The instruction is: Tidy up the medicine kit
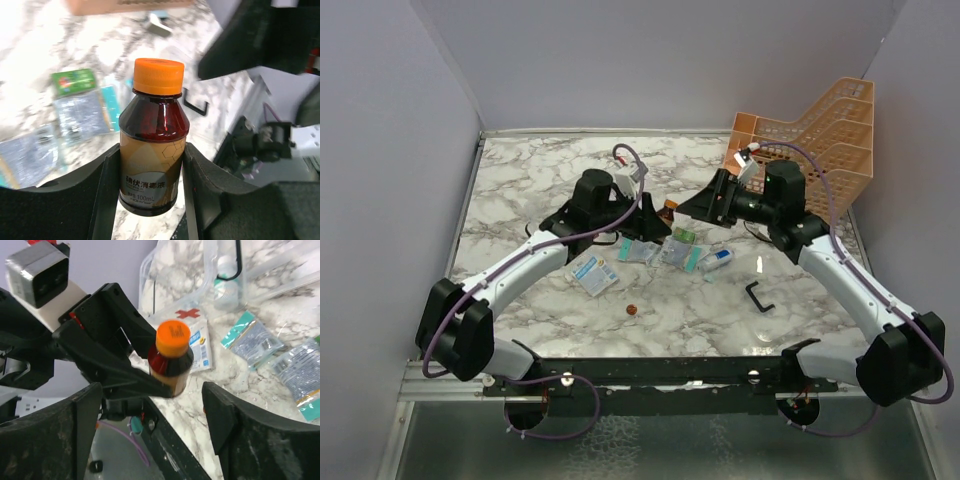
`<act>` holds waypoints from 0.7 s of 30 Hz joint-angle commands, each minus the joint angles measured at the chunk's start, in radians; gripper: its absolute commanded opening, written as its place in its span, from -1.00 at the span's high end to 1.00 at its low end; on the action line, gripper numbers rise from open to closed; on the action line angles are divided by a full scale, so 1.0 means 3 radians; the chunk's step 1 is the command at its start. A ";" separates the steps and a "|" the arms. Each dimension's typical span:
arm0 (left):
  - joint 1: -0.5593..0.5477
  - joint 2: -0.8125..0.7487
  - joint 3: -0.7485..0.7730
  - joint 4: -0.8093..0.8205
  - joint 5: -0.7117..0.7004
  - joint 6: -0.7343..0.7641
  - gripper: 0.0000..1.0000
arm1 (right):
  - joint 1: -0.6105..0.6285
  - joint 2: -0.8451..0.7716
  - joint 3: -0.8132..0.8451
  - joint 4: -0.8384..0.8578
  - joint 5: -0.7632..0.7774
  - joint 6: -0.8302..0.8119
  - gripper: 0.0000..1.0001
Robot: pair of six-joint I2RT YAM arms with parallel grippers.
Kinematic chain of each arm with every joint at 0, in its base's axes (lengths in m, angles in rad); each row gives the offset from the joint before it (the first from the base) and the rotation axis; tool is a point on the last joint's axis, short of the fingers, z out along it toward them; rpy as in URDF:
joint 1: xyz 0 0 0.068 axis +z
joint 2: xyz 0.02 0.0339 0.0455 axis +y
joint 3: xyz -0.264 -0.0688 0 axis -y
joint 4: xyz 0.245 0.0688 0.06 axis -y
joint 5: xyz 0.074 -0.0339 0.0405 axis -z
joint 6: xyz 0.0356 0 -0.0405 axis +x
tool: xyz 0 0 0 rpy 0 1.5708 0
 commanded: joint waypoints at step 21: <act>0.1042 -0.0205 0.0041 -0.0728 -0.2408 -0.1396 0.42 | 0.0010 0.0163 0.0364 -0.0522 0.0619 -0.0253 -0.63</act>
